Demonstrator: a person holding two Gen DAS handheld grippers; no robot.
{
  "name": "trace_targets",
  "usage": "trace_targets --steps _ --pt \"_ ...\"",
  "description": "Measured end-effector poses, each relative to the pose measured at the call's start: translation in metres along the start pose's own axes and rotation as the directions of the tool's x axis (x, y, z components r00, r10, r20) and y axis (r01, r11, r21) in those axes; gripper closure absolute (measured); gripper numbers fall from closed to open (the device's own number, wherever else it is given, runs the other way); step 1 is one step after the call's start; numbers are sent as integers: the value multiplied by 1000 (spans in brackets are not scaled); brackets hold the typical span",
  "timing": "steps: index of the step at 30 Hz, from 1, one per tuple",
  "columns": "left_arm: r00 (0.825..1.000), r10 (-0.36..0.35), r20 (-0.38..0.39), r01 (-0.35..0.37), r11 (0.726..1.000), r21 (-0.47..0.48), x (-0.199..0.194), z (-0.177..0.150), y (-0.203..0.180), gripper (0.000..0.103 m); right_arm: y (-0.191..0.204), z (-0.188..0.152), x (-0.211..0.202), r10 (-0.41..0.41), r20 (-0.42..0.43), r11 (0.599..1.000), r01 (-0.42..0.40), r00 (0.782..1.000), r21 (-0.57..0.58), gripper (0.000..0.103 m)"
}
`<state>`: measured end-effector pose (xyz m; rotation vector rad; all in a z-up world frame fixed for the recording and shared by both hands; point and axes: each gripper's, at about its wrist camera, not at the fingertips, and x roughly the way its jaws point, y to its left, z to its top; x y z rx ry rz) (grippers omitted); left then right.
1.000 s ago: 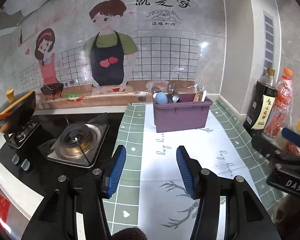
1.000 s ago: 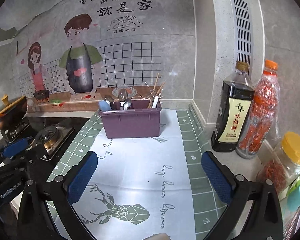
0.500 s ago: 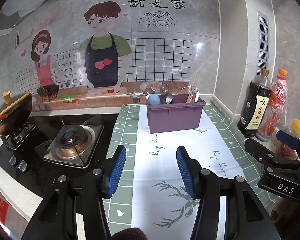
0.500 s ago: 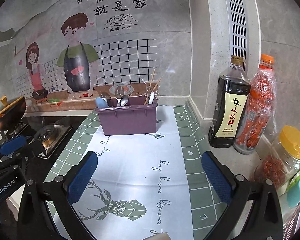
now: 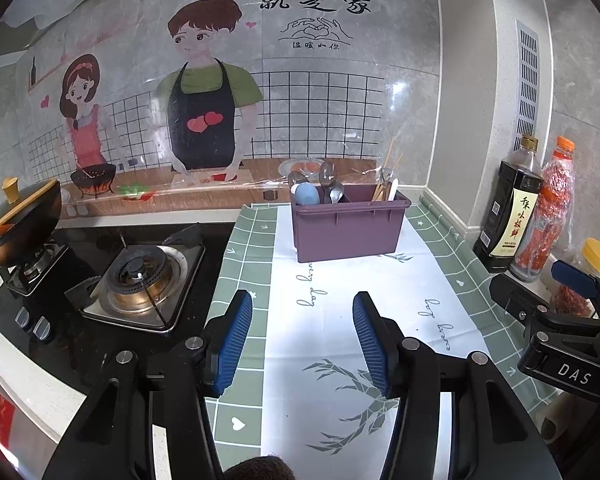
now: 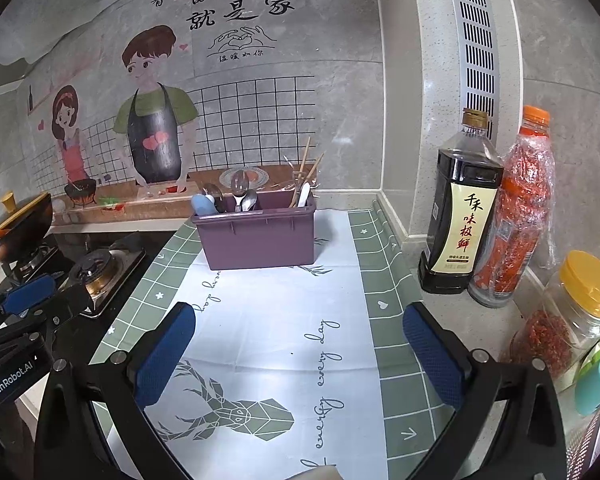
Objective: Organize utensils
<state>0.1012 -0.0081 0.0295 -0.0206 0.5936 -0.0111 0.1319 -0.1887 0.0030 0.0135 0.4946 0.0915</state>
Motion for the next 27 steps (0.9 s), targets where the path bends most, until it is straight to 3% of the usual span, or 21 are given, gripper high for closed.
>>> trace_targets --steps 27 --pt "1000 -4 -8 4 1000 -11 2 -5 1 49 2 -1 3 3 -2 1000 -3 1000 -8 0"
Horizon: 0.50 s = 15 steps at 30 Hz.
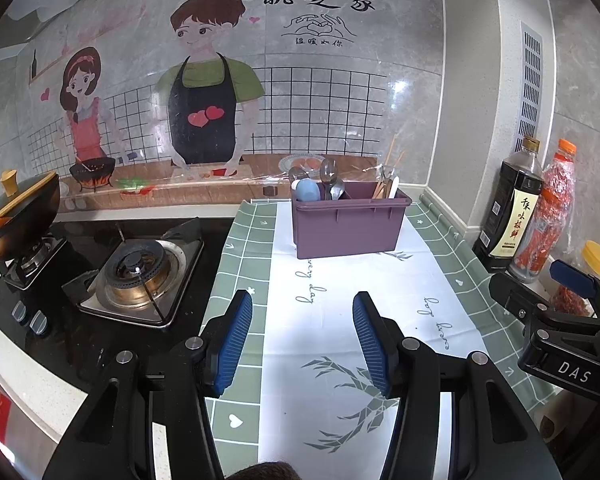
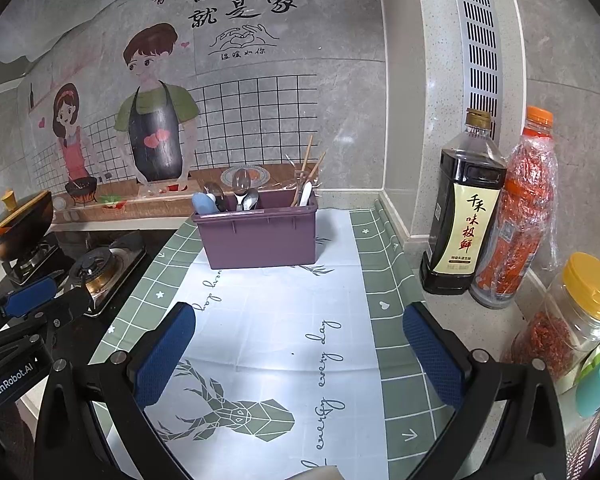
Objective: Organize utensils
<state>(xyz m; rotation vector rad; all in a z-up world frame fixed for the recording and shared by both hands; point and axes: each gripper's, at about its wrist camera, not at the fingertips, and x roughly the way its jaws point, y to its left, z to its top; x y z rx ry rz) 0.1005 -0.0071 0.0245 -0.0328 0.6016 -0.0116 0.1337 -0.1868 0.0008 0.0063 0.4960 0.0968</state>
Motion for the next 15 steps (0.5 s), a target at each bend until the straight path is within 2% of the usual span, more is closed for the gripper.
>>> trace_targets --steps 15 --pt "1000 2 1 -2 1000 -8 -1 -1 -1 50 -3 1 0 1 -2 1000 -1 1000 1 0"
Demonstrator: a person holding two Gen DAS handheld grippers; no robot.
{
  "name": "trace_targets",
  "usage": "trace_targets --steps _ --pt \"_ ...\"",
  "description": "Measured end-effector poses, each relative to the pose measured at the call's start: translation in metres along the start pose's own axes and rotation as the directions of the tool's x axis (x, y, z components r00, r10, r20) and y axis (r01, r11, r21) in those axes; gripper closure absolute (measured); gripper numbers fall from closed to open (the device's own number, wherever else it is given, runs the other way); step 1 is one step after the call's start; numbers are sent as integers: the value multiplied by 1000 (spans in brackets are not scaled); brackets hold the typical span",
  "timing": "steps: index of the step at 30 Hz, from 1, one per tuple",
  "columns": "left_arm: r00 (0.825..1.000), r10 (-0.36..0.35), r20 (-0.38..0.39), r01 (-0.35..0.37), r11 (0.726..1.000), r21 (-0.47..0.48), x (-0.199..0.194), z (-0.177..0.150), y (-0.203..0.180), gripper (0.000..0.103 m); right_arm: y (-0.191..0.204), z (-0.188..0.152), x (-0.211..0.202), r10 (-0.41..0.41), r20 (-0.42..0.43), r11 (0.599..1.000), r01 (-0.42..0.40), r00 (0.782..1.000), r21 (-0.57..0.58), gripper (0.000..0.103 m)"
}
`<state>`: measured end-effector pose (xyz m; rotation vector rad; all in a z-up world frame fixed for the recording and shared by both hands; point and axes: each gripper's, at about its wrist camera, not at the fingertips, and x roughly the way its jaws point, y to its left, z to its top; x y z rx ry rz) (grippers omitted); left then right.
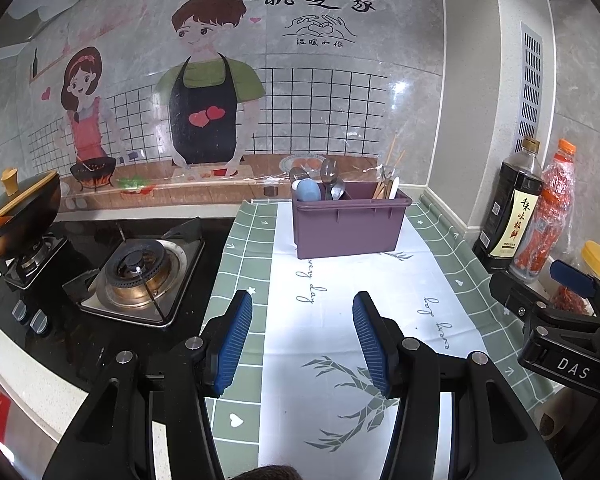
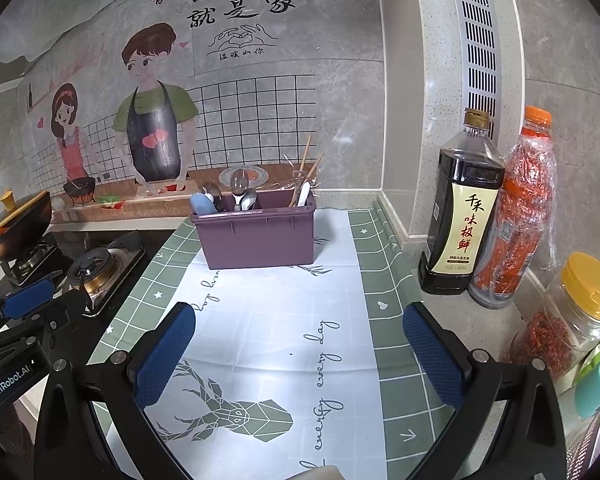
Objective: Organize utensils
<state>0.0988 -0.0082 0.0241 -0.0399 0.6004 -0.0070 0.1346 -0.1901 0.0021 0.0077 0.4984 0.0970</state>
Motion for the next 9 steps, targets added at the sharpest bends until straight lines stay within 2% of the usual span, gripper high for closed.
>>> trace_targets --steps 9 --pt "1000 16 3 -16 1000 -9 -2 3 2 50 -2 0 1 0 -1 1000 0 1000 3 0"
